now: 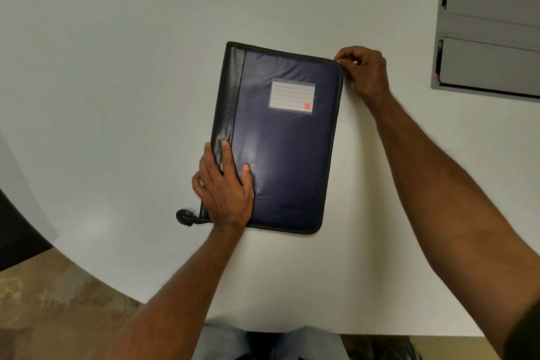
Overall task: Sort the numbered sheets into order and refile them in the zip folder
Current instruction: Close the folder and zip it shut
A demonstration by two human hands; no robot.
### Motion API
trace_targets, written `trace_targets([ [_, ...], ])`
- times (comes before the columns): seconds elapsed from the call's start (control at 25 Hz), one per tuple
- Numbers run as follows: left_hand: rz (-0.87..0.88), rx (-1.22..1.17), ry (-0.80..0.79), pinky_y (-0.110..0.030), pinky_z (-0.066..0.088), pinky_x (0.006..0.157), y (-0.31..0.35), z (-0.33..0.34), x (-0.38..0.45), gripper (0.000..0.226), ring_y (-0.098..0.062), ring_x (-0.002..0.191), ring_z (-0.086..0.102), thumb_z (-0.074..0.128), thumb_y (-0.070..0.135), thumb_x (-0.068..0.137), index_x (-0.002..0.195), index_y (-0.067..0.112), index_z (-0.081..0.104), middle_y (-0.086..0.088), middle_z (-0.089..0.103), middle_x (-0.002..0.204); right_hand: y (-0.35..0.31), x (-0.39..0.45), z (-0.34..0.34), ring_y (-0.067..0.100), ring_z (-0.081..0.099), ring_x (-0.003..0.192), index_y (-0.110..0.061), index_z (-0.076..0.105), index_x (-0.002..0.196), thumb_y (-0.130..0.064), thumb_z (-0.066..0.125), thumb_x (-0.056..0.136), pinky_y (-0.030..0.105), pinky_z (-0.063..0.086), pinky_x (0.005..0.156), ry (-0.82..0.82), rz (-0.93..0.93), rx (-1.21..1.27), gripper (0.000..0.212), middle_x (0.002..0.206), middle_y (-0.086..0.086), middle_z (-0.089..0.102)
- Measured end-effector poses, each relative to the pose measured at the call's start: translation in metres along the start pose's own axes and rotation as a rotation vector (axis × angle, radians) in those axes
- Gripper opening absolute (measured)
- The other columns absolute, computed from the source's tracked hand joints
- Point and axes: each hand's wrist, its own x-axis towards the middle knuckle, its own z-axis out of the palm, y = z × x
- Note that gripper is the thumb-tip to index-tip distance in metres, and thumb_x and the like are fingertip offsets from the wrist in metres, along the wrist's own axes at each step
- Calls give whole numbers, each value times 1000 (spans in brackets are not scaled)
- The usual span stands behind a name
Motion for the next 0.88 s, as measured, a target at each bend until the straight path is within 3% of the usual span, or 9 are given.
trace_targets([
  [0.2,-25,-12,-31,-54,30,113,4,-4,1,63,-33,145,36,41,51,105,160,22,31,-14,30,164,-16,17,-11,9,57,56,-11,77,92,-11,70,87,20,48,55,-162,147,18,8,73,1,68],
  [0.32,-37,-93,-75,-55,28,114,9,-12,7,65,-32,146,33,47,52,102,160,26,30,-12,28,164,-26,32,-5,14,58,58,-8,74,85,-11,69,79,27,54,61,-160,311,-21,9,72,5,66],
  [0.4,-42,-191,-120,-56,26,116,17,-19,23,69,-31,148,29,52,55,100,160,29,29,-11,25,165,-32,40,3,19,62,64,-2,72,87,-19,69,71,37,60,70,-129,377,-105,24,75,9,66],
  [0.52,-43,-251,-170,-55,25,118,28,-23,53,79,-31,150,26,59,63,93,160,32,31,-11,23,166,-39,43,17,27,73,83,-1,76,92,-18,68,71,44,64,83,-42,312,-293,28,89,11,76],
  [0.72,5,-248,-138,-55,25,117,25,-15,55,84,-33,149,26,60,70,87,158,33,34,-11,24,166,-52,46,31,27,71,100,-10,78,100,-14,61,89,32,57,87,92,202,-496,20,106,7,76],
  [0.88,-15,-269,-106,-55,26,117,26,-13,55,85,-33,149,28,59,72,85,158,33,36,-11,25,166,-57,53,35,30,70,105,-9,75,105,-13,62,89,36,57,90,80,185,-571,21,111,10,75],
])
